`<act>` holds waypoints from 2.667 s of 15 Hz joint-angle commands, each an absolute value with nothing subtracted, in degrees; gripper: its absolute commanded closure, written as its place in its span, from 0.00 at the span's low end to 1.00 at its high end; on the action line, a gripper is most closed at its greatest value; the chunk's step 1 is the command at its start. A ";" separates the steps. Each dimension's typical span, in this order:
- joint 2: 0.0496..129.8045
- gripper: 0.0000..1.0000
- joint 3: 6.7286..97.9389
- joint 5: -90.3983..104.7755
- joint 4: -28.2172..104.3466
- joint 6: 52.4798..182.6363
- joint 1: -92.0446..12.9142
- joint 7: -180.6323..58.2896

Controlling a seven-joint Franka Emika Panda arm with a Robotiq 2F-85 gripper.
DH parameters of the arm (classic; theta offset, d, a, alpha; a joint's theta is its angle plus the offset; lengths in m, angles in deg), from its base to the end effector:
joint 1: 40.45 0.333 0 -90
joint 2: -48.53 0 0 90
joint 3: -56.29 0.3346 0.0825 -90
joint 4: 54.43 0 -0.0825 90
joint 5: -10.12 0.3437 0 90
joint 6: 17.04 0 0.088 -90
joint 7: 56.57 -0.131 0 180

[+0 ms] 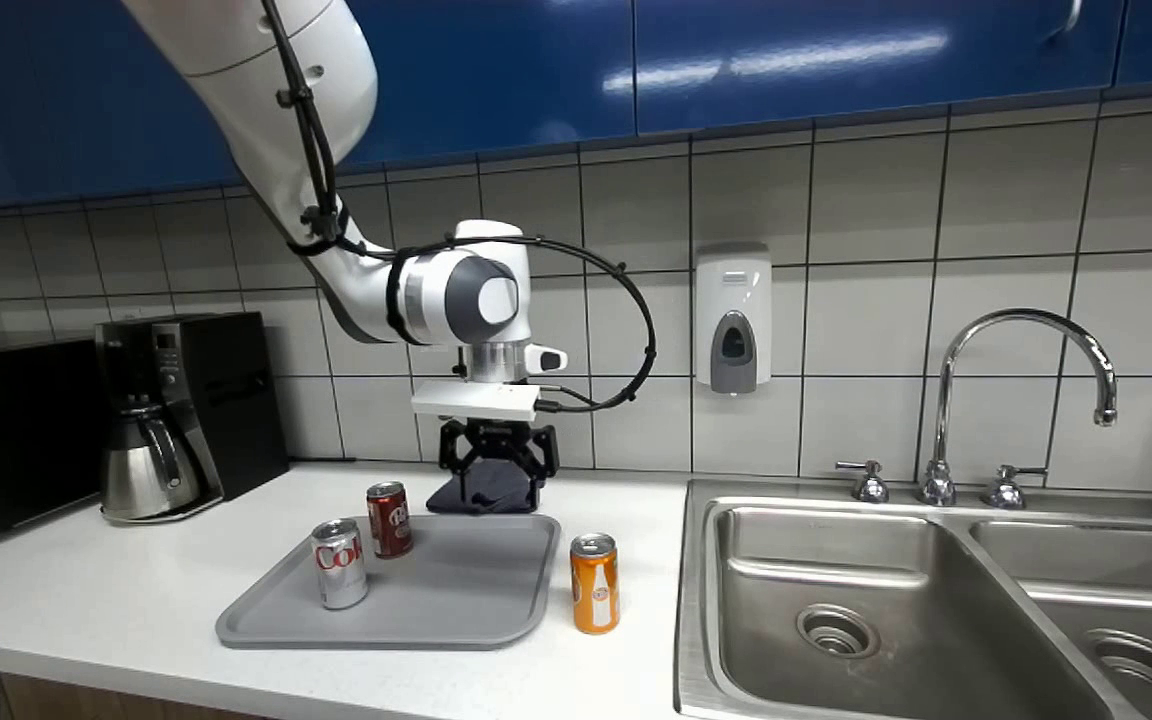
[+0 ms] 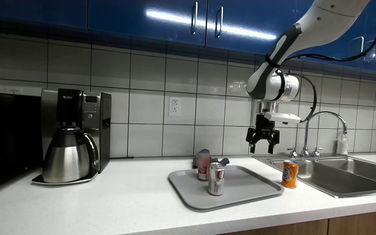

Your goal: Remove the cans from the tray.

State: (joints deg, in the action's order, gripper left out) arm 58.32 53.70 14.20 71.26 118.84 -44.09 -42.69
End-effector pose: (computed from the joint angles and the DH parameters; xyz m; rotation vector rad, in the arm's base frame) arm 0.5241 -0.0549 0.3312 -3.0987 -0.1291 -0.0226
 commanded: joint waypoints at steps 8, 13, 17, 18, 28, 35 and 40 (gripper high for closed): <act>58.17 0.00 56.74 14.57 72.15 118.58 -41.56 -43.33; 58.17 0.00 56.73 14.57 72.16 118.55 -41.57 -43.33; 58.17 0.00 56.73 14.57 72.16 118.55 -41.57 -43.33; 58.17 0.00 56.73 14.57 72.16 118.55 -41.57 -43.33; 56.95 0.00 58.52 13.42 72.74 119.94 -37.97 -50.53; 55.99 0.00 61.88 13.88 73.07 119.70 -34.01 -53.14; 55.78 0.00 63.67 13.88 73.52 119.62 -32.27 -52.97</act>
State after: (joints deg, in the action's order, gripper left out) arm 57.49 62.65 14.49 72.22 119.86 -32.65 -51.71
